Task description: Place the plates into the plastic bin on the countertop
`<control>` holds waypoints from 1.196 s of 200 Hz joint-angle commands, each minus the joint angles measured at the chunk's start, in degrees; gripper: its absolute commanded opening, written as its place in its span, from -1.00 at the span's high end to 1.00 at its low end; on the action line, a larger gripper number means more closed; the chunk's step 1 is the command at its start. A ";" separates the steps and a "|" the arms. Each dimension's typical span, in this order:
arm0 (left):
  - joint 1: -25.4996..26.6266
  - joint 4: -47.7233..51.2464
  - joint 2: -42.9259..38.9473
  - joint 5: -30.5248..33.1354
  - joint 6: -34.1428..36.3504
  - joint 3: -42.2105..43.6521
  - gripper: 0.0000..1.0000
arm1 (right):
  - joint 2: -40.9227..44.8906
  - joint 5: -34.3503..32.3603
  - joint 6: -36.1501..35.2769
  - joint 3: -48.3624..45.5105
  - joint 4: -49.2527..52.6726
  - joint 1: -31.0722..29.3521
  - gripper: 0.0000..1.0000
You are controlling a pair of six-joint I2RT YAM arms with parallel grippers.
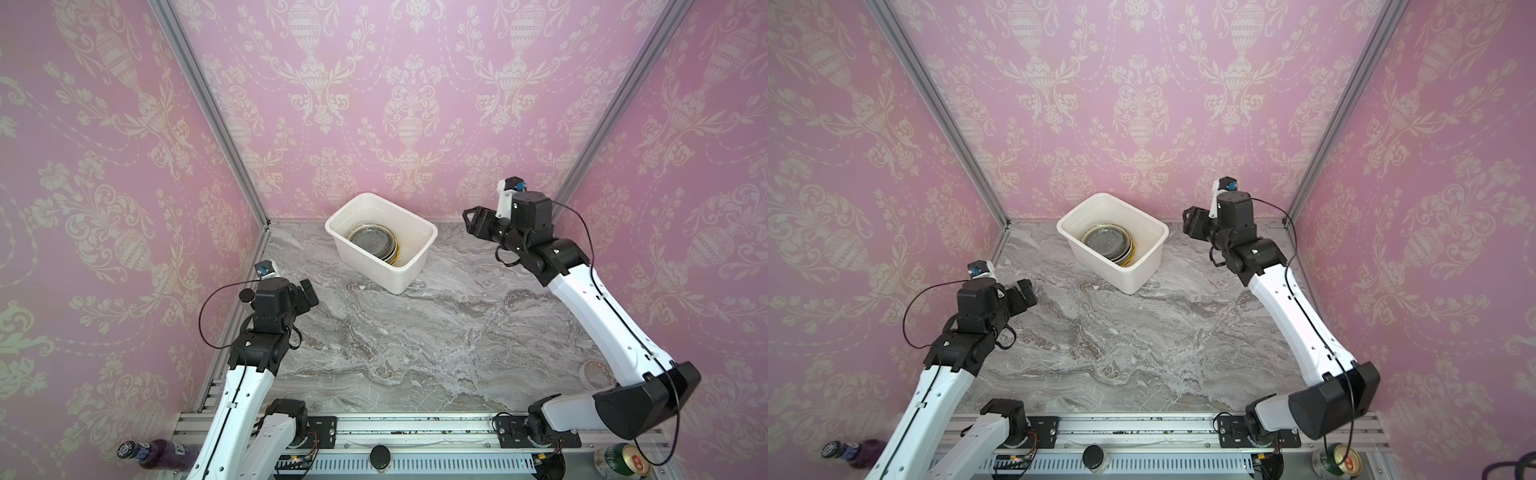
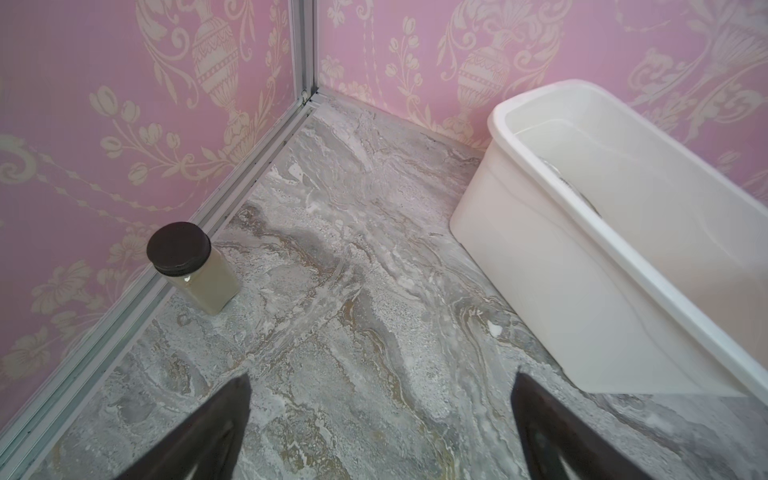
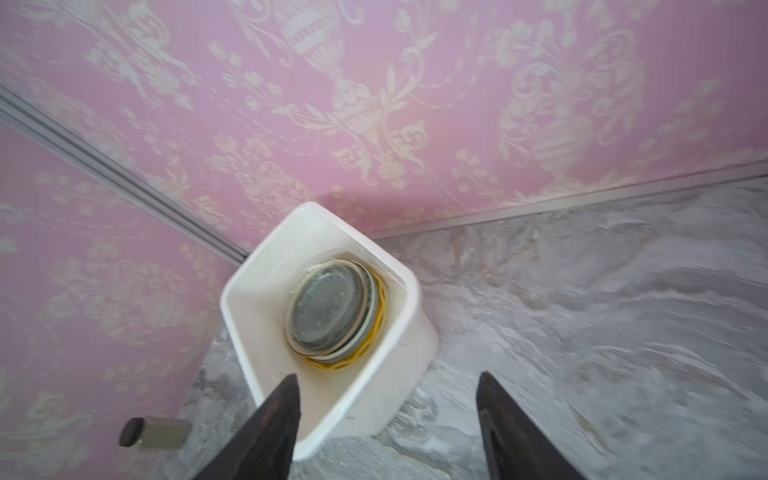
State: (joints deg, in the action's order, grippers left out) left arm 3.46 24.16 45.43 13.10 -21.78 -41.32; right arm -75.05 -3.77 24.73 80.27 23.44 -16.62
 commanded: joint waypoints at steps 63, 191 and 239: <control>-8.53 -34.50 13.53 3.64 9.07 20.08 -0.99 | 35.81 -12.40 -15.71 -60.99 -33.84 11.06 -0.32; -9.82 -75.02 42.42 -13.40 15.95 20.53 -0.99 | -14.01 -0.48 -23.63 -64.09 -87.10 13.73 -0.62; -7.03 -80.96 47.68 -10.14 18.39 20.94 -0.99 | -13.48 -2.18 -21.73 -59.93 -78.40 14.71 -1.00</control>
State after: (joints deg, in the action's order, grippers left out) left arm -4.93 -52.29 92.71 2.09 -6.66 -20.21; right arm -88.68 -6.22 2.79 18.59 -54.33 -2.22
